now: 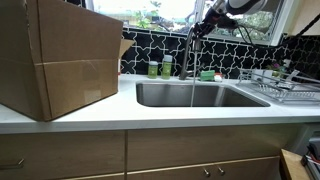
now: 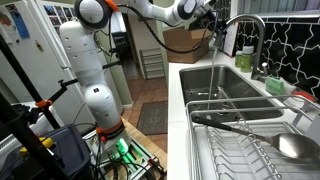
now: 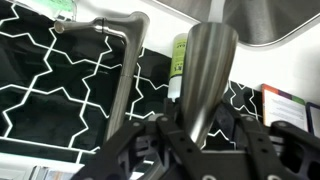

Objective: Turn the faucet to the right then close the tap

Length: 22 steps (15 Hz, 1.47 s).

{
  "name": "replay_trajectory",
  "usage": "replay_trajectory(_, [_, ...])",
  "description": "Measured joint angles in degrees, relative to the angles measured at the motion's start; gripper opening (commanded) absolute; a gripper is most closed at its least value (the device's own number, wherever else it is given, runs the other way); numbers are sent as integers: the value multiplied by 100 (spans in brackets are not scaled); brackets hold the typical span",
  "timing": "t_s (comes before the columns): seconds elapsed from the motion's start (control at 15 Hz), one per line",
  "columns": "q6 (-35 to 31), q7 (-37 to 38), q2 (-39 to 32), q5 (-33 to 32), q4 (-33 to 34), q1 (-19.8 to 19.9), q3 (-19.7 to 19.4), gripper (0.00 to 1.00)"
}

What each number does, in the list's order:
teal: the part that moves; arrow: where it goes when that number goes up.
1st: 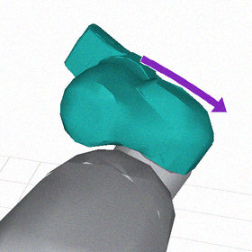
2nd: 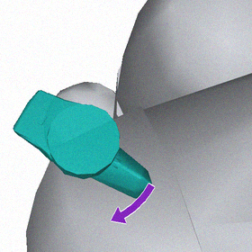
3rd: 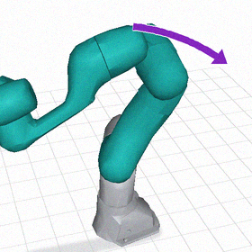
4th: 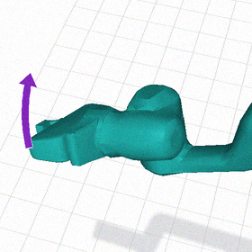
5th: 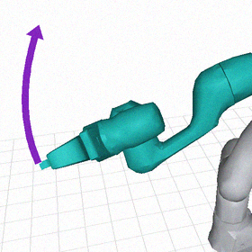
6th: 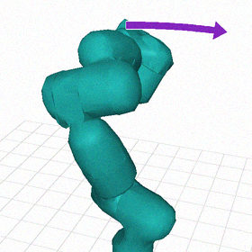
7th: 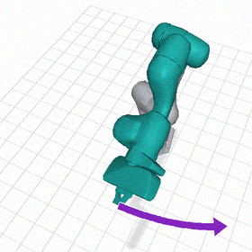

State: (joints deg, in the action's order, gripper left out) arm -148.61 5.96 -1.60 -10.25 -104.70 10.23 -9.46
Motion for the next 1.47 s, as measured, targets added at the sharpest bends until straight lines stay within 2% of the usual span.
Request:
replay_trajectory(0.13, [65, -47, 56, 4, -124, -63, 57, 99])
replay_trajectory(0.2, [114, -60, 90, 23, -173, -92, 92, 100])
replay_trajectory(0.53, [687, -184, 373, 42, -312, -209, 203, 100])
replay_trajectory(0.8, [1241, -151, 705, -330, -412, -126, 164, 100])
replay_trajectory(1.47, [1381, -177, 690, -278, -345, -110, 141, 100])
